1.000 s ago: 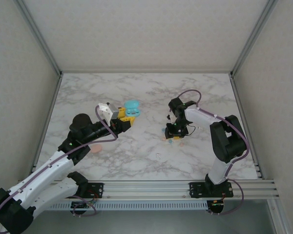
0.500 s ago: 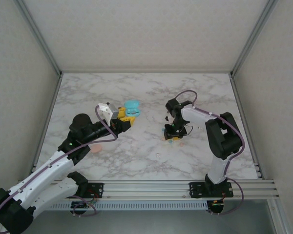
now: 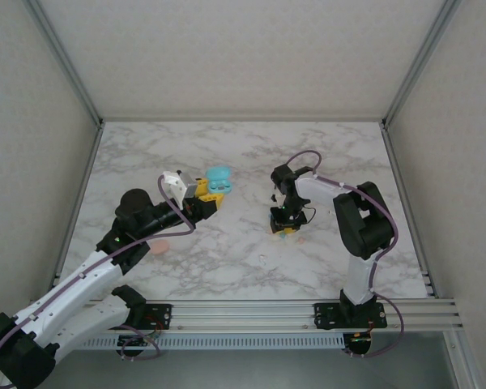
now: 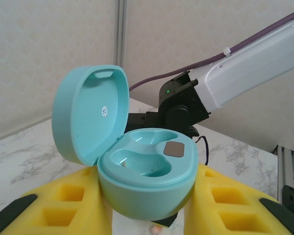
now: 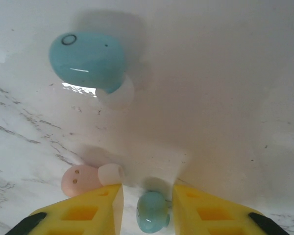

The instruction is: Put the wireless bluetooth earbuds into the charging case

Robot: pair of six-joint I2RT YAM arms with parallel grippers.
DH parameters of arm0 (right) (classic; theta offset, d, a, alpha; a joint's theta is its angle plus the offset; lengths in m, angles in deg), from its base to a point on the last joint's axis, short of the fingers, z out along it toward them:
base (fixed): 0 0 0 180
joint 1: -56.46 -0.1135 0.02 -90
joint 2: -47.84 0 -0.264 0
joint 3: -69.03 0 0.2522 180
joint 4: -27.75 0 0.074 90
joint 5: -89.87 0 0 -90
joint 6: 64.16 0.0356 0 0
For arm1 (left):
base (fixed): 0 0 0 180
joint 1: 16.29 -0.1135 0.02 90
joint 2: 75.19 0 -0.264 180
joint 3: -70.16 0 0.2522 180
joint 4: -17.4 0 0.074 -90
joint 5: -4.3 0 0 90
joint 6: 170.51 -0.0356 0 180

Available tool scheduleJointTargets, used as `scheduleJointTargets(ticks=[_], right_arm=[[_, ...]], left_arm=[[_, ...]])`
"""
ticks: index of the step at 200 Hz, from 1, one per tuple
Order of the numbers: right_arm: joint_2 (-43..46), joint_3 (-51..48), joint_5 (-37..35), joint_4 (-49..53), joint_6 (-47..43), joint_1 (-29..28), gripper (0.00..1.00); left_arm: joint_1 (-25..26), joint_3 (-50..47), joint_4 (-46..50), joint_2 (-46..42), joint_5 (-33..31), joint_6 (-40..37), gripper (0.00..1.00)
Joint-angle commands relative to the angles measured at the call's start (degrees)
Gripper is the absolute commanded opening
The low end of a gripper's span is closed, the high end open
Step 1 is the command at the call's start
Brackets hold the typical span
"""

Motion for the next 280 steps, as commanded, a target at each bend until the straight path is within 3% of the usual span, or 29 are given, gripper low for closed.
scheduleJointTargets(ticks=[1, 75, 230, 280], right_arm=[[-1.21, 0.94, -1.74, 2.28, -1.01, -0.76, 0.32], [-1.05, 0.49, -2.04, 2.44, -0.72, -0.85, 0.25], [-2.32, -0.26, -4.12, 2.15, 1.75, -0.85, 0.24], [2.70, -0.82, -4.22, 2.02, 3.58, -0.85, 0.20]], left_arm=[[0.59, 1.10, -1.07, -0.49, -0.56, -0.19, 0.29], [0.59, 1.37, -0.95, -0.31, -0.59, -0.16, 0.29], [0.64, 1.46, -1.20, 0.31, -0.57, -0.25, 0.29], [0.59, 1.35, -1.25, 0.61, -0.66, -0.39, 0.29]])
